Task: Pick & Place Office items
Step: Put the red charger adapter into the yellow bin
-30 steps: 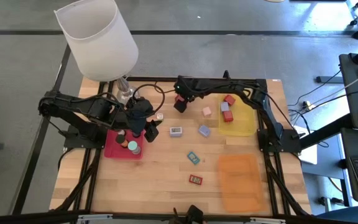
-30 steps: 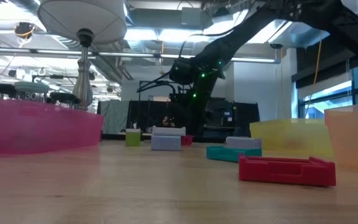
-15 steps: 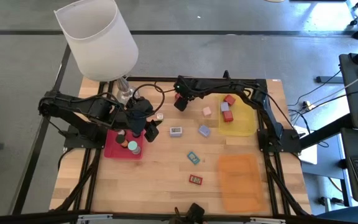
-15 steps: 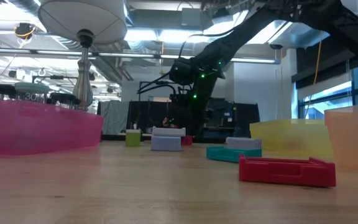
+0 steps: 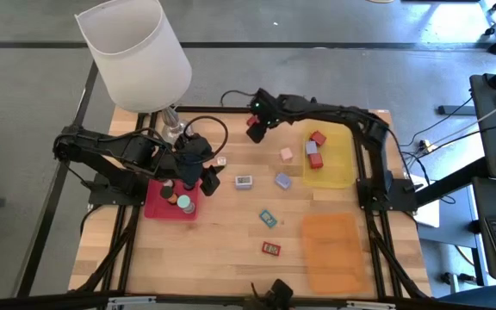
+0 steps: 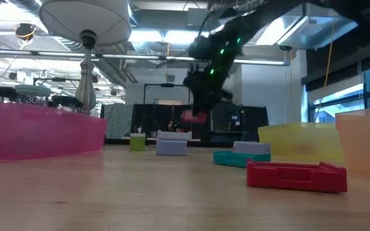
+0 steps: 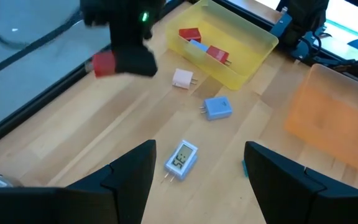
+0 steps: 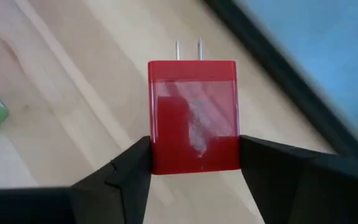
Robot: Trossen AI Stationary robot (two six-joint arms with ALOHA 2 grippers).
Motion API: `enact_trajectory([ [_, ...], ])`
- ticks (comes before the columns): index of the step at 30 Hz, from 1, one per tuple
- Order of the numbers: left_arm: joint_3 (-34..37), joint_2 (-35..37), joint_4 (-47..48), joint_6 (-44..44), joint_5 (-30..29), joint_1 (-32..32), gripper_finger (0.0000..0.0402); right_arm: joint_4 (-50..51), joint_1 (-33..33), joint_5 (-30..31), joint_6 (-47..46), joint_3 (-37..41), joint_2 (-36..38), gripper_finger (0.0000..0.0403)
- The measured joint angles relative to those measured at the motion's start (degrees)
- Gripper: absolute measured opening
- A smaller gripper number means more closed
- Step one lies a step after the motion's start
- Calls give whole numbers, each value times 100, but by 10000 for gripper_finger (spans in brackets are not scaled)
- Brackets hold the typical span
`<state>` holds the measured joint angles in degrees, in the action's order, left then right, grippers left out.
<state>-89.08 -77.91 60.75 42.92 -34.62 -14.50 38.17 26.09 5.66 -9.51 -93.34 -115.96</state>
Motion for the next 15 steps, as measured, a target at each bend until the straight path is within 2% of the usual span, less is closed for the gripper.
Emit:
enact_trajectory([
  [3, 0, 0, 0, -2, -44, 0, 242, 279, -18, 256, 171, 30, 520, 208],
  [7, 0, 0, 1, -12, -131, 0, 242, 584, -66, 203, 376, 450, 1398, 208],
  [11, 0, 0, 4, -17, -339, 0, 242, 487, -81, 203, 387, 1293, 2492, 208],
  [15, 0, 0, 4, -20, -580, 0, 242, 502, -49, 405, -28, 2392, 3546, 209],
])
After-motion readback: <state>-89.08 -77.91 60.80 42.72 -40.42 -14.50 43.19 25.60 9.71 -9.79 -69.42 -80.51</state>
